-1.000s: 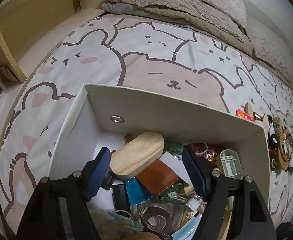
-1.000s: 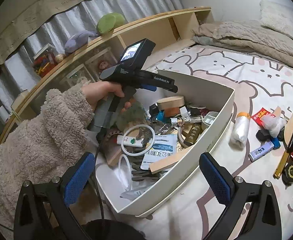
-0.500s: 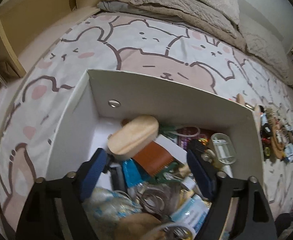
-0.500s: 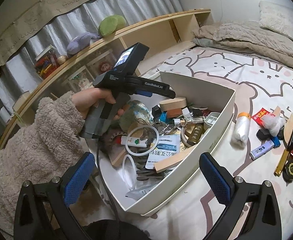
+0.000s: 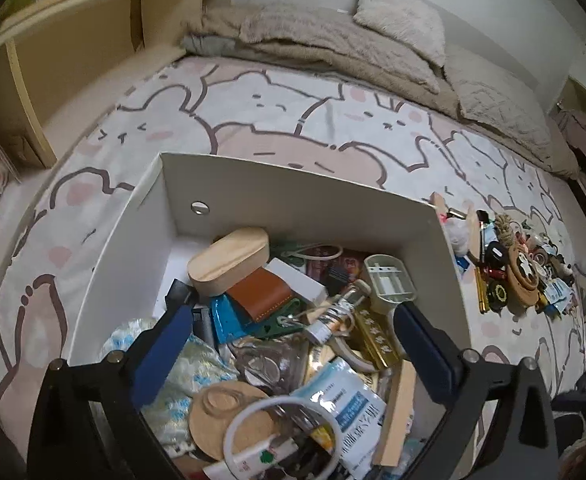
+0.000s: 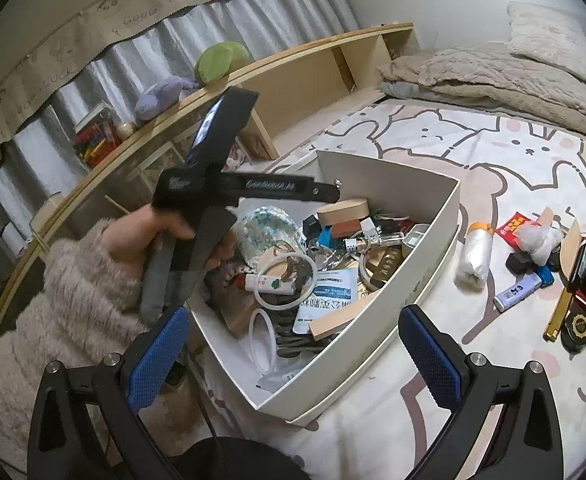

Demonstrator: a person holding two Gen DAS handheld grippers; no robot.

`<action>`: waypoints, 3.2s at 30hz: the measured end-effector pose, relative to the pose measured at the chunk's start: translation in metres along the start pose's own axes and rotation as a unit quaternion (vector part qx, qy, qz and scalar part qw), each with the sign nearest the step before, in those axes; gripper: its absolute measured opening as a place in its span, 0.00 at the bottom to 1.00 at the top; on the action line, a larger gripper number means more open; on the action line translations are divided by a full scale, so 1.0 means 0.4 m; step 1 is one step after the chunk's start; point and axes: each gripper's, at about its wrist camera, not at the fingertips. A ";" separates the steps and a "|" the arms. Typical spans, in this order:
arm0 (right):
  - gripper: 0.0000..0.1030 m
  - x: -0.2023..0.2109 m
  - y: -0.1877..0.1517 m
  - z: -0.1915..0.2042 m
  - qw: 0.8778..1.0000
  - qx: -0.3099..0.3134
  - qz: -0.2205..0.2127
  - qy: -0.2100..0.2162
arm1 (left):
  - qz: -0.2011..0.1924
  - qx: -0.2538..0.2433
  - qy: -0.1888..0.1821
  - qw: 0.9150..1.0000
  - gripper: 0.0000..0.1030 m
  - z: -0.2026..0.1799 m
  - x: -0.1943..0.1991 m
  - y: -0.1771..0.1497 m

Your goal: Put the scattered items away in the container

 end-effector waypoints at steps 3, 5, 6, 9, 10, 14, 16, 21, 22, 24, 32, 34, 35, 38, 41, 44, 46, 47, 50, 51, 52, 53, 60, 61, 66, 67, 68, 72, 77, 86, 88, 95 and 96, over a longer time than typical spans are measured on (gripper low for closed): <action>1.00 0.010 0.000 0.001 1.000 0.000 -0.004 -0.001 | -0.017 -0.007 0.008 1.000 0.99 -0.017 0.025 -0.020; 1.00 0.018 -0.001 0.002 1.000 0.000 -0.007 0.000 | -0.028 -0.014 0.011 0.999 0.99 -0.030 0.043 -0.029; 1.00 0.022 -0.001 0.003 1.000 0.001 -0.009 0.001 | -0.034 -0.018 0.012 0.999 1.00 -0.038 0.055 -0.035; 1.00 0.035 -0.001 0.007 1.000 0.003 -0.016 -0.001 | -0.051 -0.028 0.015 0.998 1.00 -0.062 0.089 -0.050; 1.00 0.039 -0.002 0.008 1.000 0.003 -0.018 -0.001 | -0.057 -0.031 0.015 0.998 1.00 -0.069 0.101 -0.055; 1.00 0.056 -0.003 0.010 1.000 0.004 -0.025 -0.001 | -0.078 -0.041 0.015 0.996 1.00 -0.095 0.146 -0.076; 1.00 0.066 -0.004 0.012 1.000 0.006 -0.029 -0.003 | -0.085 -0.044 0.018 0.995 1.00 -0.108 0.166 -0.087; 1.00 0.096 -0.005 0.019 0.999 0.011 -0.043 -0.009 | -0.108 -0.052 0.026 0.992 1.00 -0.135 0.215 -0.112; 1.00 0.102 -0.005 0.020 0.999 0.011 -0.046 -0.011 | -0.114 -0.053 0.028 0.992 1.00 -0.140 0.227 -0.117; 1.00 0.119 -0.007 0.023 0.998 0.013 -0.055 -0.015 | -0.125 -0.056 0.032 0.990 1.00 -0.151 0.251 -0.129; 1.00 0.182 -0.017 0.042 0.996 0.027 -0.076 -0.036 | -0.161 -0.052 0.045 0.985 1.00 -0.183 0.345 -0.187; 1.00 0.196 -0.022 0.050 0.995 0.036 -0.080 -0.043 | -0.169 -0.054 0.043 0.983 1.00 -0.194 0.371 -0.203; 1.00 0.204 -0.024 0.054 0.995 0.040 -0.083 -0.046 | -0.172 -0.055 0.039 0.983 1.00 -0.198 0.380 -0.209; 1.00 0.226 -0.034 0.062 0.994 0.046 -0.090 -0.050 | -0.180 -0.054 0.025 0.982 1.00 -0.212 0.415 -0.233; 1.00 0.250 -0.044 0.065 0.992 0.046 -0.099 -0.057 | -0.194 -0.061 0.023 0.979 1.00 -0.233 0.449 -0.260; 1.00 0.275 -0.054 0.068 0.991 0.050 -0.109 -0.067 | -0.208 -0.066 0.020 0.976 1.00 -0.249 0.482 -0.292; 1.00 0.290 -0.062 0.068 0.989 0.053 -0.112 -0.077 | -0.214 -0.066 0.017 0.974 1.00 -0.257 0.498 -0.313; 1.00 0.298 -0.065 0.069 0.989 0.056 -0.114 -0.081 | -0.216 -0.067 0.018 0.974 1.00 -0.260 0.505 -0.323; 1.00 0.323 -0.077 0.067 0.987 0.059 -0.121 -0.089 | -0.228 -0.072 0.029 0.971 1.00 -0.268 0.521 -0.352; 1.00 0.330 -0.080 0.067 0.986 0.060 -0.123 -0.091 | -0.231 -0.072 0.034 0.970 1.00 -0.271 0.525 -0.362; 1.00 0.336 -0.084 0.068 0.986 0.060 -0.125 -0.094 | -0.233 -0.072 0.038 0.969 1.00 -0.272 0.530 -0.371; 1.00 0.343 -0.087 0.068 0.985 0.061 -0.127 -0.097 | -0.234 -0.072 0.040 0.969 1.00 -0.273 0.535 -0.380; 1.00 0.366 -0.108 0.086 0.980 0.082 -0.138 -0.119 | -0.244 -0.063 0.043 0.967 1.00 -0.271 0.574 -0.431; 1.00 0.369 -0.111 0.089 0.979 0.086 -0.139 -0.122 | -0.245 -0.062 0.043 0.967 1.00 -0.271 0.578 -0.437; 1.00 0.380 -0.126 0.099 0.975 0.098 -0.145 -0.135 | -0.247 -0.063 0.045 0.966 1.00 -0.279 0.591 -0.465; 1.00 0.382 -0.129 0.099 0.975 0.098 -0.145 -0.136 | -0.247 -0.063 0.045 0.966 1.00 -0.279 0.592 -0.470; 1.00 0.384 -0.131 0.100 0.975 0.099 -0.144 -0.138 | -0.247 -0.062 0.046 0.966 1.00 -0.280 0.593 -0.474; 1.00 0.391 -0.136 0.102 0.973 0.101 -0.144 -0.151 | -0.249 -0.062 0.049 0.965 1.00 -0.285 0.597 -0.490; 1.00 0.395 -0.142 0.100 0.971 0.100 -0.142 -0.161 | -0.246 -0.059 0.043 0.966 1.00 -0.284 0.597 -0.500; 1.00 0.386 -0.148 0.108 0.970 0.110 -0.133 -0.169 | -0.241 -0.059 0.045 0.968 1.00 -0.283 0.591 -0.520; 1.00 0.384 -0.148 0.110 0.970 0.112 -0.131 -0.170 | -0.241 -0.058 0.044 0.968 1.00 -0.282 0.590 -0.519; 1.00 0.378 -0.149 0.112 0.970 0.113 -0.128 -0.172 | -0.242 -0.055 0.044 0.968 1.00 -0.275 0.587 -0.521; 1.00 0.378 -0.149 0.112 0.970 0.113 -0.128 -0.172 | -0.243 -0.055 0.044 0.967 1.00 -0.275 0.587 -0.521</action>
Point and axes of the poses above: each gripper's, at about its wrist camera, not at the fingertips, and x roughly against the way its jaws point, z to its left, y to its top, and after that the axes turned 4 degrees about x, right-handed
